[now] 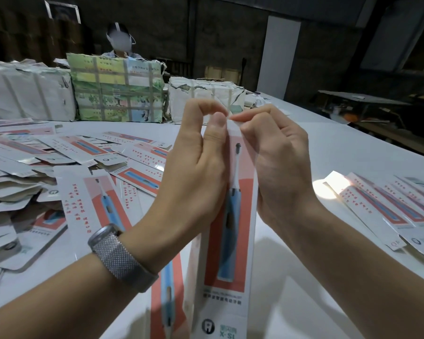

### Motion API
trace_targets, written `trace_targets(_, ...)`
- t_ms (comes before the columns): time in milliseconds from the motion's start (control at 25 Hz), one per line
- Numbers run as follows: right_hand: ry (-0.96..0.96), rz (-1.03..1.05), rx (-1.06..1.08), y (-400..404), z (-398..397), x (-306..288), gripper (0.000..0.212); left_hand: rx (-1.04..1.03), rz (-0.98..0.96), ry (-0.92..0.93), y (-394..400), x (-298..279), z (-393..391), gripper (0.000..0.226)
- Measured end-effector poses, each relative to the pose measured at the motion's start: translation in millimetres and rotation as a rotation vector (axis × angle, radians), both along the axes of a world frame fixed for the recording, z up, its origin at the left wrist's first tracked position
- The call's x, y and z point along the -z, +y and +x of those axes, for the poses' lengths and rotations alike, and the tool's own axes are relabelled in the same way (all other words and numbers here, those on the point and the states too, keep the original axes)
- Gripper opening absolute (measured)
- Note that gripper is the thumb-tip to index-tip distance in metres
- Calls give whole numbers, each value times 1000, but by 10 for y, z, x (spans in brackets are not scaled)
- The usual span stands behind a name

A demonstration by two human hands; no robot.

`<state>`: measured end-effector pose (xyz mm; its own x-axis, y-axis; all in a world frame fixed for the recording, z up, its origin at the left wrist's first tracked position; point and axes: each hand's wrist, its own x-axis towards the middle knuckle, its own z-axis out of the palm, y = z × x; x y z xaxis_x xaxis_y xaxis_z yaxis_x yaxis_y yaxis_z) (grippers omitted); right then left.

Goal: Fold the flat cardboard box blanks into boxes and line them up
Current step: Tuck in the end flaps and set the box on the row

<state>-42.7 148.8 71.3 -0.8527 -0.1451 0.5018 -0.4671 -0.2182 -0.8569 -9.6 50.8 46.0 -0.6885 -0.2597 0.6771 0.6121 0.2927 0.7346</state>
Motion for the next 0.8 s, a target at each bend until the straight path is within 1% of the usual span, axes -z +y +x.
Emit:
trace_targets(160,34,41,19,6,-35,3,23,-50,-1,-13,24,15,-7,18)
trace_targets(240,40,46,17,0,-48,7,19,-61,6,-26,29,19,-6,18)
trace_targets(360,39,68,16,11,-65,-3,22,-55,15,-22,28,27,1,17)
trace_targets(440,44,76,11,21,-71,-14,22,-32,9,-23,26,33,17,14)
trace_targets(520,73,63,-12,39,-76,-38,18,64,17,-41,15,26,35,3)
trace_targets(600,80,42,-71,68,-85,-87,14,150,-11,-51,-26,6,41,19)
trace_targets(680,47,85,-136,122,-110,-159,15,230,-51,-57,-83,-35,39,31)
trace_targets(800,-18,155,-241,201,-148,-242,19,286,-115,-81,-146,-94,12,36)
